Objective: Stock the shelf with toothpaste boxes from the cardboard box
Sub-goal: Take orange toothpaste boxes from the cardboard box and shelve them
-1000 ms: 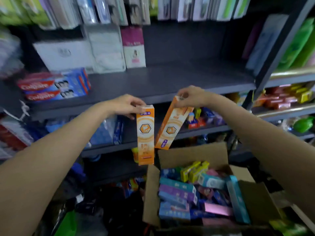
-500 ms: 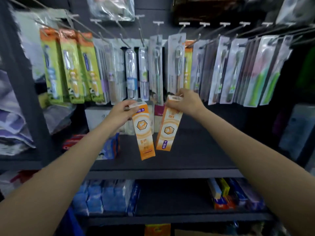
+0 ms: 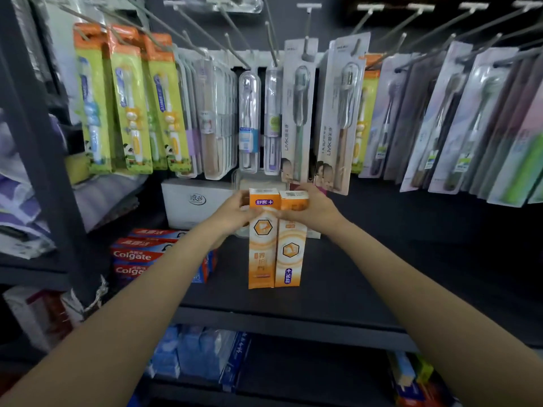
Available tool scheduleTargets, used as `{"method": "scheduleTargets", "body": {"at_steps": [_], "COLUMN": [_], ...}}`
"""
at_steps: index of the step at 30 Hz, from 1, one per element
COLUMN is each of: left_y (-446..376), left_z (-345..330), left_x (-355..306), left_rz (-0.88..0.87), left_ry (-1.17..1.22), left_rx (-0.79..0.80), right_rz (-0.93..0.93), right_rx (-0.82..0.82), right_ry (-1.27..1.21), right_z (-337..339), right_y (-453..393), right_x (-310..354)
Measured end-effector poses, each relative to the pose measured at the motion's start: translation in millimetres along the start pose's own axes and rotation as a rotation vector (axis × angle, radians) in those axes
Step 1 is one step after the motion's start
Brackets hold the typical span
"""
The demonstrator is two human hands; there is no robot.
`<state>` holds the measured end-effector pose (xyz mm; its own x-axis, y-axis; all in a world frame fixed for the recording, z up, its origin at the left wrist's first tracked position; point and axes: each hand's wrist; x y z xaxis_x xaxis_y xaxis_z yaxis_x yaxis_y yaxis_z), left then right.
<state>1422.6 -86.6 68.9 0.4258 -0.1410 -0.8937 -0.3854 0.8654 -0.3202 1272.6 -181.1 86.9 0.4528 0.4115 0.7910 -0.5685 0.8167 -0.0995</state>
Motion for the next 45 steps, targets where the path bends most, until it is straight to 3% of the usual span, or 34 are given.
{"method": "scheduleTargets", "body": {"at_steps": [4, 8, 15, 24, 32, 45], "left_y": [11.7, 23.9, 27.3, 29.5, 36.4, 41.7], "left_z": [-7.0, -13.9, -10.1, -18.2, -19.3, -23.0], "left_x": [28.8, 47.1, 51.1, 43.7, 39.6, 37.8], "left_rz": [0.114, 0.145, 0.159, 0.192, 0.192, 0.155], "left_ry": [0.034, -0.008, 0.010, -0.024, -0.053, -0.061], "left_rx": [0.022, 0.069, 0.039, 0.039, 0.041, 0.017], "right_rz": [-0.098, -0.170, -0.118, -0.232, -0.212, -0.160], "right_rx": [0.133, 0.356, 0.386, 0.406, 0.327, 0.199], "right_ry": [-0.134, 0.063, 0.071, -0.077, -0.326, -0.302], "right_z": [-2.3, -21.1, -10.8, 36.4, 26.7, 9.5], "right_y": [1.4, 7.1, 19.0, 40.3, 61.5, 65.6], "right_x": [-26.6, -61.6, -66.7, -60.2, -60.5, -58.8]}}
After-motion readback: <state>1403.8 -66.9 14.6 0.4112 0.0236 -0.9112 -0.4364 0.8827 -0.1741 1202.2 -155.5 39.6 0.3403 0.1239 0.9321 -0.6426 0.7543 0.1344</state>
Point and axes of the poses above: each hand's wrist, its own y-axis away from the middle knuckle, its own z-axis out of the back of the hand, x = y × z, and after that the axes turned 10 degrees about -z, right-handed
